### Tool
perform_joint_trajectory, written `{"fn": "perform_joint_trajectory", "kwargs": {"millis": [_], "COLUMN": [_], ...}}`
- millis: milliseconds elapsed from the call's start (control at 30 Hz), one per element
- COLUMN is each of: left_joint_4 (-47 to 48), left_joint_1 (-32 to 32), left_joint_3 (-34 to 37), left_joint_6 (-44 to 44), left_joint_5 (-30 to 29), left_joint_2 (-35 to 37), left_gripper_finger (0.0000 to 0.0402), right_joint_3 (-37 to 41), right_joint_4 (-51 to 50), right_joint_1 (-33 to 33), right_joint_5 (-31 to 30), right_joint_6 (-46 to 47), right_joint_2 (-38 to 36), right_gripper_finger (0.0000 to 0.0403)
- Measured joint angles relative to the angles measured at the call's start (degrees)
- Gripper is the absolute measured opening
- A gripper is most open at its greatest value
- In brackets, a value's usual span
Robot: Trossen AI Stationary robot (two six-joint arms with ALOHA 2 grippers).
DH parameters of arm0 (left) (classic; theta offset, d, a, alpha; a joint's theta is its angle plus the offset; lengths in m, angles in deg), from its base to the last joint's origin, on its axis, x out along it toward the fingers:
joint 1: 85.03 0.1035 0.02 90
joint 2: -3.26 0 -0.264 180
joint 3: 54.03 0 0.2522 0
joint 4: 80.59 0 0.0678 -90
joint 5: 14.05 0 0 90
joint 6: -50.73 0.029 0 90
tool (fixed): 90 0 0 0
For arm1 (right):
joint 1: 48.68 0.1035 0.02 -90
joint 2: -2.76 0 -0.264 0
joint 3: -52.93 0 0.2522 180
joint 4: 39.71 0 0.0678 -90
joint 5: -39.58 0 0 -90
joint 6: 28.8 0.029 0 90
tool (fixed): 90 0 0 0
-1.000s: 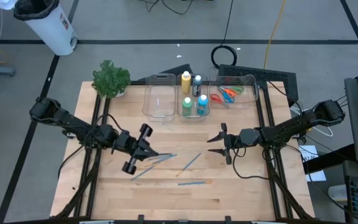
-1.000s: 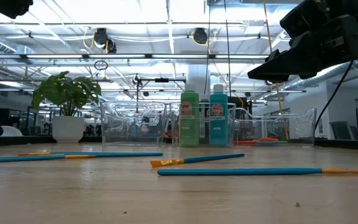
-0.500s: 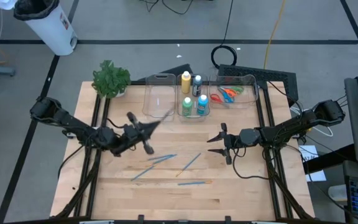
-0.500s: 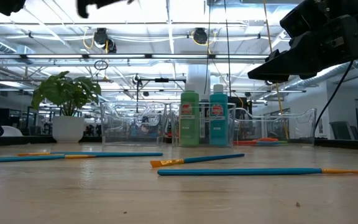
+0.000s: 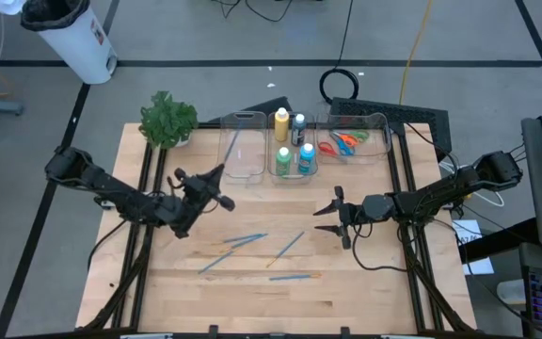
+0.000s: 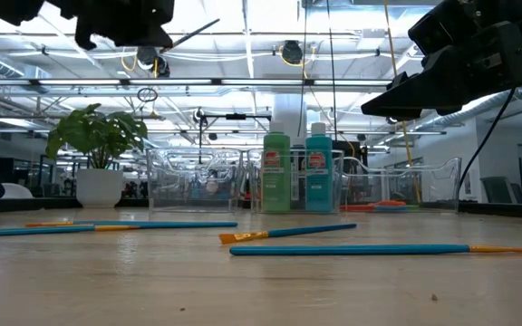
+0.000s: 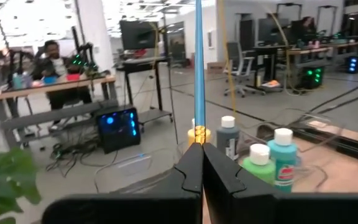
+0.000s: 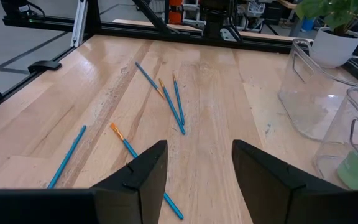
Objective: Pick & Place Paint Supplies
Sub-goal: Put the blue paint brush into the left transparent bin
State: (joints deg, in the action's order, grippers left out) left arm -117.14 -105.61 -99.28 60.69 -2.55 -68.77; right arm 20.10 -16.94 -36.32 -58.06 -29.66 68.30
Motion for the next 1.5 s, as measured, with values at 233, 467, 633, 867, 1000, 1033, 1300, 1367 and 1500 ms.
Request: {"fn": "perform_joint_trajectory", "kwargs": {"millis": [233, 467, 633, 867, 1000, 1033, 1300, 1367, 1500], "left_joint_4": [10.5, 22.2, 32.3, 39.8, 41.3, 41.9, 44.4, 43.4, 42.8], "left_joint_1": [5.0, 11.5, 16.3, 20.9, 22.5, 22.8, 24.2, 24.8, 26.2], "left_joint_3": [0.0, 0.0, 0.0, 0.0, 0.0, 0.0, 0.0, 0.0, 0.0], "left_joint_6": [-13.8, -25.9, -35.8, -44.3, -46.5, -47.0, -49.1, -49.2, -49.2], "left_joint_5": [4.8, 13.7, 19.3, 26.8, 30.7, 31.3, 32.4, 32.2, 32.2], "left_joint_2": [0.0, 0.0, 0.0, 0.0, -0.1, -0.1, -2.0, -3.5, -6.1], "left_gripper_finger": [0.0000, 0.0000, 0.0000, 0.0000, 0.0000, 0.0000, 0.0000, 0.0001, 0.0001], "right_joint_3": [0.0, 0.0, 0.0, 0.0, 0.0, 0.0, 0.0, 0.0, 0.0], "right_joint_4": [0.0, 0.0, 0.0, 0.0, 0.0, 0.0, 0.0, 0.1, 0.0], "right_joint_1": [0.0, 0.0, 0.0, 0.0, 0.0, 0.0, 0.0, 0.0, 0.0], "right_joint_5": [0.0, 0.0, 0.0, 0.0, 0.0, 0.0, 0.0, 0.0, 0.0], "right_joint_6": [0.0, 0.0, 0.0, 0.0, 0.0, 0.0, 0.0, 0.0, 0.1], "right_joint_2": [0.0, 0.0, 0.0, 0.0, 0.0, 0.0, 0.0, 0.0, 0.0], "right_gripper_finger": [0.0171, 0.0171, 0.0171, 0.0171, 0.0171, 0.0171, 0.0171, 0.0171, 0.0171]}}
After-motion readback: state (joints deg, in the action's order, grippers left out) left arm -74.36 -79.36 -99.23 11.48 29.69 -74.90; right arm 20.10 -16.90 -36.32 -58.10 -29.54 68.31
